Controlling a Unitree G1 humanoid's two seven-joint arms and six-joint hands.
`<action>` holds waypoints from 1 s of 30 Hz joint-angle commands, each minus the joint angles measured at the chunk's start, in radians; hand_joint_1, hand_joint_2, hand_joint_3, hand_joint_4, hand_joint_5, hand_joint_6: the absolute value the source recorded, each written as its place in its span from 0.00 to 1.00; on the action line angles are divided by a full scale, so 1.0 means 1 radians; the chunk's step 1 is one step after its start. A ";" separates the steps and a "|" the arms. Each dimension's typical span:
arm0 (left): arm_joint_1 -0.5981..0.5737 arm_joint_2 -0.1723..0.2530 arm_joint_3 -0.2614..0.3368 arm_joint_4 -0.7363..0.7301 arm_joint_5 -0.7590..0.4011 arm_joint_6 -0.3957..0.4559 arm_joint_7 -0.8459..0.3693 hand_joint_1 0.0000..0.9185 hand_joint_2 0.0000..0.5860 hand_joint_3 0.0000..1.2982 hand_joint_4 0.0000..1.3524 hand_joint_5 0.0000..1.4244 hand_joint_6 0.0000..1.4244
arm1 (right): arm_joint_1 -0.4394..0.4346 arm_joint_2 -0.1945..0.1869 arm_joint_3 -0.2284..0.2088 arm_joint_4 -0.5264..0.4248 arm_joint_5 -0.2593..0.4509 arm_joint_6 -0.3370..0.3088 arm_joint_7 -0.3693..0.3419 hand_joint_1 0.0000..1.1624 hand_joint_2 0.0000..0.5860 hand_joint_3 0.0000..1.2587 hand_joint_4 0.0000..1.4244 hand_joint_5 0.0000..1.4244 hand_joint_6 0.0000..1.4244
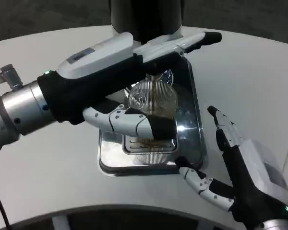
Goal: Grasp the cup under the faucet to collect the drink, then remove the cup.
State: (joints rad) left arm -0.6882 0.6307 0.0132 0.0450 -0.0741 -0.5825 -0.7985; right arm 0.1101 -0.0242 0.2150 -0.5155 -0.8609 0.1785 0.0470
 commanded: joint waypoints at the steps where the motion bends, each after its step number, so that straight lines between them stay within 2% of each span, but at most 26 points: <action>1: 0.026 0.012 -0.015 -0.042 -0.009 0.003 -0.002 0.00 0.22 0.00 0.00 0.02 0.00 | -0.041 0.011 0.000 0.040 0.047 0.013 -0.011 0.41 0.44 0.00 0.00 0.00 0.12; 6: 0.035 0.016 -0.006 -0.058 -0.012 0.029 0.006 0.00 0.22 0.00 0.00 0.02 0.00 | -0.110 0.019 -0.007 0.106 0.088 0.013 -0.036 0.42 0.42 0.00 0.00 0.00 0.10; 11: 0.047 0.020 0.005 -0.075 -0.009 0.048 0.019 0.00 0.23 0.00 0.00 0.02 0.00 | -0.175 0.004 -0.011 0.167 0.110 0.009 -0.058 0.45 0.39 0.00 0.00 0.00 0.08; 14: 0.054 0.023 0.005 -0.087 -0.010 0.054 0.020 0.00 0.23 0.00 0.00 0.02 0.00 | -0.212 0.011 -0.012 0.209 0.140 0.007 -0.070 0.46 0.39 0.00 0.00 0.00 0.08; 24: 0.067 0.027 0.007 -0.105 -0.010 0.067 0.034 0.00 0.24 0.00 0.00 0.02 0.00 | -0.297 0.033 0.010 0.301 0.208 0.012 -0.096 0.53 0.34 0.00 0.00 0.00 0.03; 30: 0.070 0.029 0.009 -0.106 -0.013 0.068 0.037 0.00 0.24 0.00 0.00 0.03 0.00 | -0.332 0.039 0.020 0.339 0.220 0.015 -0.111 0.55 0.32 0.00 0.00 0.00 0.02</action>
State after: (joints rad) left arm -0.6366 0.6487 0.0253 -0.0426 -0.0749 -0.5128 -0.7569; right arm -0.2097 0.0065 0.2265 -0.1969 -0.6577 0.1882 -0.0484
